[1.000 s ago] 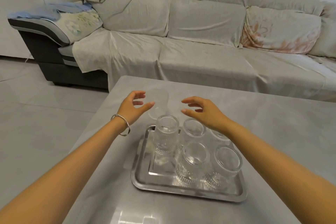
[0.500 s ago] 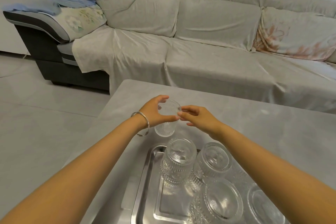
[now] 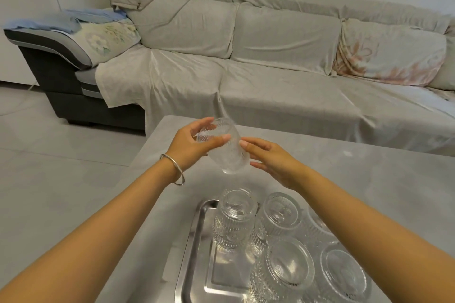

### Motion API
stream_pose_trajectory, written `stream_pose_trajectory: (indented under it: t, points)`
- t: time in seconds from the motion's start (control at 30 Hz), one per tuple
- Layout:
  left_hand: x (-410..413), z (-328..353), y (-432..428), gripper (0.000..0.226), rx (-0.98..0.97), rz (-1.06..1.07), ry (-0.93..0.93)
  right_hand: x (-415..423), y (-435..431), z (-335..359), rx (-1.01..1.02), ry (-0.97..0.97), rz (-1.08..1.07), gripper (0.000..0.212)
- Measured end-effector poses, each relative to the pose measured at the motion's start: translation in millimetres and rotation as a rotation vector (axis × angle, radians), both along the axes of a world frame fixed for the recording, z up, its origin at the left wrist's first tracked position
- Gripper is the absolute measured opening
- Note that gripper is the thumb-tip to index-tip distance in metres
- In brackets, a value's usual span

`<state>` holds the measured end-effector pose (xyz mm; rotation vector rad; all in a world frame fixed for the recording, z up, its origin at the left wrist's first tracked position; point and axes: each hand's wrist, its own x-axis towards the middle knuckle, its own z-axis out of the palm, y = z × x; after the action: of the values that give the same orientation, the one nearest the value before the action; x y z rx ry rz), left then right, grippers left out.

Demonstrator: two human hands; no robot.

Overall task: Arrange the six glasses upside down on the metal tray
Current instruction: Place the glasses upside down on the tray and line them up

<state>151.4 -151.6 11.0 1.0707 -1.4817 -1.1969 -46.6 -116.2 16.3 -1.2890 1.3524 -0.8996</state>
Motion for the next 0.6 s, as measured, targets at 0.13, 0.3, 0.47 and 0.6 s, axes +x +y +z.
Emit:
stream_pose_trajectory:
  t: [0.13,0.3,0.47,0.6]
  points:
    - [1.1,33.4,29.1,0.085,0.093,-0.050,0.298,-2.3,23.1,25.2,0.037,-0.255,0.031,0.047]
    - [4.0,52.8,66.3,0.065,0.179,-0.158,0.411,6.6,60.6,56.8,0.019,-0.452,0.010,0.055]
    - [21.2,59.0,97.3,0.054,0.131,-0.271,0.190,5.5,97.9,81.4,-0.184,-0.178,-0.051,0.067]
    - [27.9,58.7,120.3,0.060,0.024,-0.370,-0.099,6.1,122.6,92.7,-0.299,0.044,0.016,0.066]
